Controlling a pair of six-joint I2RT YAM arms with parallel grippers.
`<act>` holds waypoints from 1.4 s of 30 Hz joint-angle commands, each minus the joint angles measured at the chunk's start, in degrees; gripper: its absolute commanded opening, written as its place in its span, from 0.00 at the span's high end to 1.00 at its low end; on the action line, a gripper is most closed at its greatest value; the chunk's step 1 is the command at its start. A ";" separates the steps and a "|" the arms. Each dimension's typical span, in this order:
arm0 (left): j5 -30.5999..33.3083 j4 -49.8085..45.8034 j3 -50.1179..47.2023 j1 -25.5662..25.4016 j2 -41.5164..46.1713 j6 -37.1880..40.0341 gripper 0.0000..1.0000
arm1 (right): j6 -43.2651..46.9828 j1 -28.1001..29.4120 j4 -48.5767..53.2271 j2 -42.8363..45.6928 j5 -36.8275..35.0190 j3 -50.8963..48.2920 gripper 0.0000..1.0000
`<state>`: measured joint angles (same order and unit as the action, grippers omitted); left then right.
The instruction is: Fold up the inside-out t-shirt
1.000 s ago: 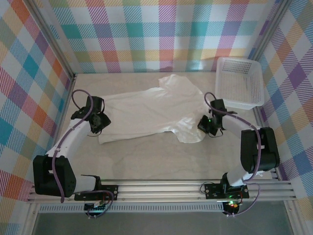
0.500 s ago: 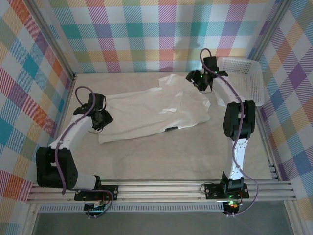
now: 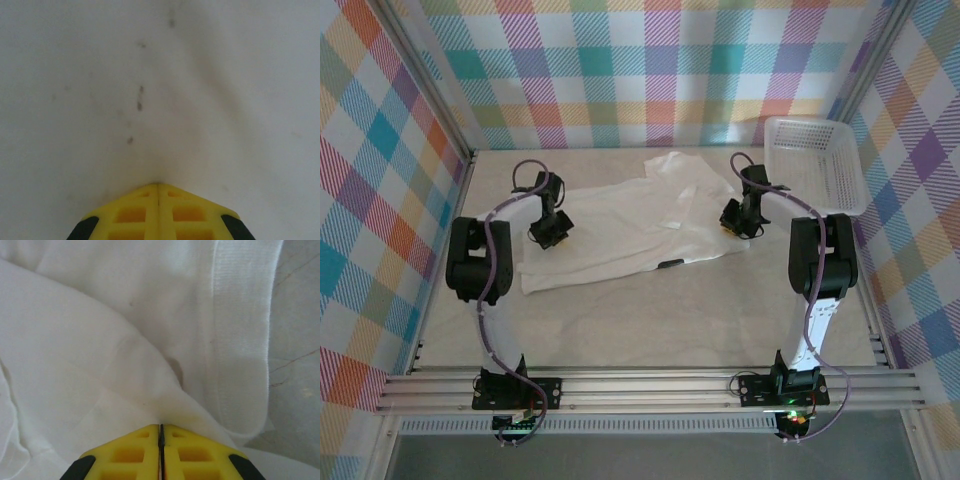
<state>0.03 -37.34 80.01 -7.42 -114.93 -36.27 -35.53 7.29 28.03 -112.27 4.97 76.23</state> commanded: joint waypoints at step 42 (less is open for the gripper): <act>-1.30 2.87 -18.23 4.58 36.61 15.17 0.38 | 27.97 7.20 13.19 -17.13 -6.88 26.24 0.49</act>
<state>-2.81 -32.91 62.13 -3.60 -78.56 -22.15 -7.88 13.93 37.65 -128.62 -3.44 100.71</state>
